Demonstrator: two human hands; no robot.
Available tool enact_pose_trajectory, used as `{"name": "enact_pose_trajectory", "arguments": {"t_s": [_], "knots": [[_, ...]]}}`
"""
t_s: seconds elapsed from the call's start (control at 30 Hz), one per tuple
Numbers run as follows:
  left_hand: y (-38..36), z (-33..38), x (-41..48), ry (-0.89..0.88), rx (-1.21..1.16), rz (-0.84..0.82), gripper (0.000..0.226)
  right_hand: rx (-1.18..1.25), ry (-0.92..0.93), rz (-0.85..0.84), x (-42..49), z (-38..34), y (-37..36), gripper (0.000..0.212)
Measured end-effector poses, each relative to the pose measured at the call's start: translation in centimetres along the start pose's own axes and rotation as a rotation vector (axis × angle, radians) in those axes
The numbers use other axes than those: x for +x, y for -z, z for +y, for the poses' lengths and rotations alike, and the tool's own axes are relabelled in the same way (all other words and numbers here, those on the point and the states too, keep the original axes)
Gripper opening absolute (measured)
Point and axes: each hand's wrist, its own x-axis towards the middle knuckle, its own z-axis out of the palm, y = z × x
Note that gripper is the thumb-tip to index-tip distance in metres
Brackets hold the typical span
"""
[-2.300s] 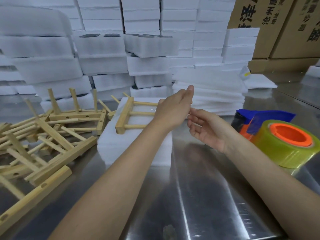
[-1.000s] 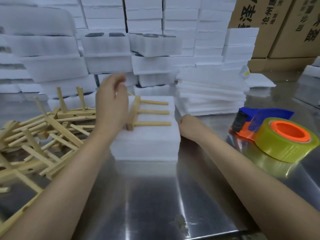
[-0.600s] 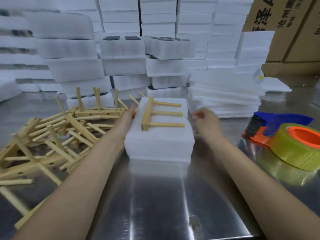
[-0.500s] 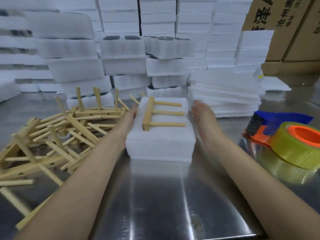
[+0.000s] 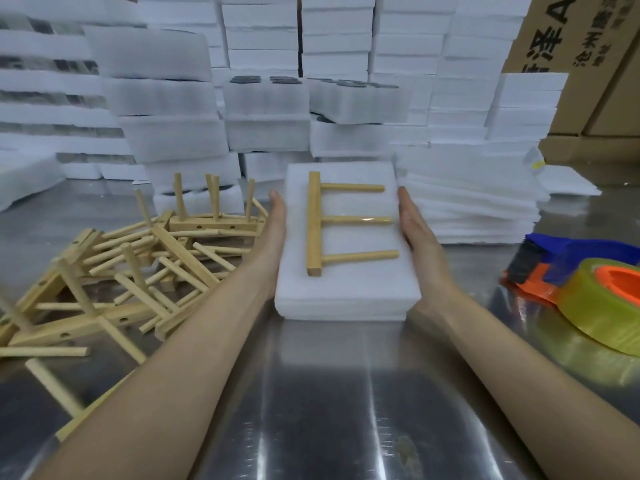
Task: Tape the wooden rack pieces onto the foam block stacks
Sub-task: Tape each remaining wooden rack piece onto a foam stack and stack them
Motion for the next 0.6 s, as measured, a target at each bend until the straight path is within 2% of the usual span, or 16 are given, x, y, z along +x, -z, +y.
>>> {"name": "enact_pose_trajectory", "arguments": {"t_s": [0.07, 0.2, 0.27, 0.4, 0.5, 0.6], "knots": [[-0.3, -0.2, 0.0, -0.059, -0.007, -0.018, 0.05, -0.031, -0.034, 0.035, 0.3, 0.2, 0.2, 0.047], [-0.6, -0.1, 0.1, -0.128, -0.053, -0.034, 0.049, 0.0, -0.239, 0.051, 0.1, 0.3, 0.1, 0.039], [-0.5, -0.2, 0.0, -0.127, -0.071, -0.057, 0.05, -0.02, -0.295, 0.037, -0.3, 0.2, 0.2, 0.045], [-0.2, -0.4, -0.2, -0.06, -0.068, -0.107, 0.069, -0.046, -0.323, -0.03, -0.5, -0.2, 0.4, 0.058], [-0.2, -0.7, -0.1, -0.062, -0.069, -0.132, 0.07, -0.052, -0.401, -0.061, -0.3, -0.1, 0.8, 0.073], [-0.3, -0.6, 0.1, -0.077, -0.09, -0.145, 0.073, -0.083, -0.424, -0.065, 0.2, 0.5, 1.5, 0.071]]}}
